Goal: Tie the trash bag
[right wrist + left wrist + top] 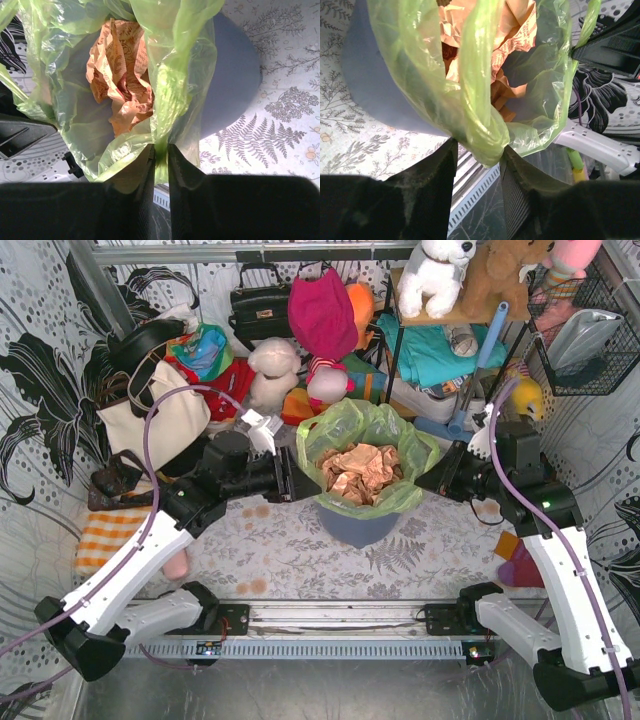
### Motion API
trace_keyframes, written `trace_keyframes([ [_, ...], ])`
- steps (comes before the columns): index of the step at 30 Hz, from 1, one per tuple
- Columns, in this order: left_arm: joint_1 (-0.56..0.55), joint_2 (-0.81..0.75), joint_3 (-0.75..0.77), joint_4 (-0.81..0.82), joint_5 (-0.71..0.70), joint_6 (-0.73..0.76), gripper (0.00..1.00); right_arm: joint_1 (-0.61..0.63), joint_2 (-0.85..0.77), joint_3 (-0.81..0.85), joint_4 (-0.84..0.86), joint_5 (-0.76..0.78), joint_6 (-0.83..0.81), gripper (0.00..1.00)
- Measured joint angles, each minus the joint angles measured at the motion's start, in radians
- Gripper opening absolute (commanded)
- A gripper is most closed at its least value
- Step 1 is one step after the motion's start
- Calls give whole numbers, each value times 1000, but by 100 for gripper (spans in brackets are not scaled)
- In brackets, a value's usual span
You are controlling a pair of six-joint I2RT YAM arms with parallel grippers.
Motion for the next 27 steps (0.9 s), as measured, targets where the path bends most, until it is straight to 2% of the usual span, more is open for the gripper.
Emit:
trace_keyframes([
  [4, -12, 2, 0, -3, -3, 0, 24, 0, -7, 0, -19, 0, -2, 1],
  [9, -12, -13, -3, -14, -5, -2, 12, 0, -25, 0, -46, 0, -11, 0],
  [18, -12, -32, -107, -45, 14, 5, 9, 0, -53, -13, -109, 2, -40, 0],
  [27, -12, -29, -77, -111, 75, 61, 9, 0, -55, -14, -152, 4, -55, 0],
])
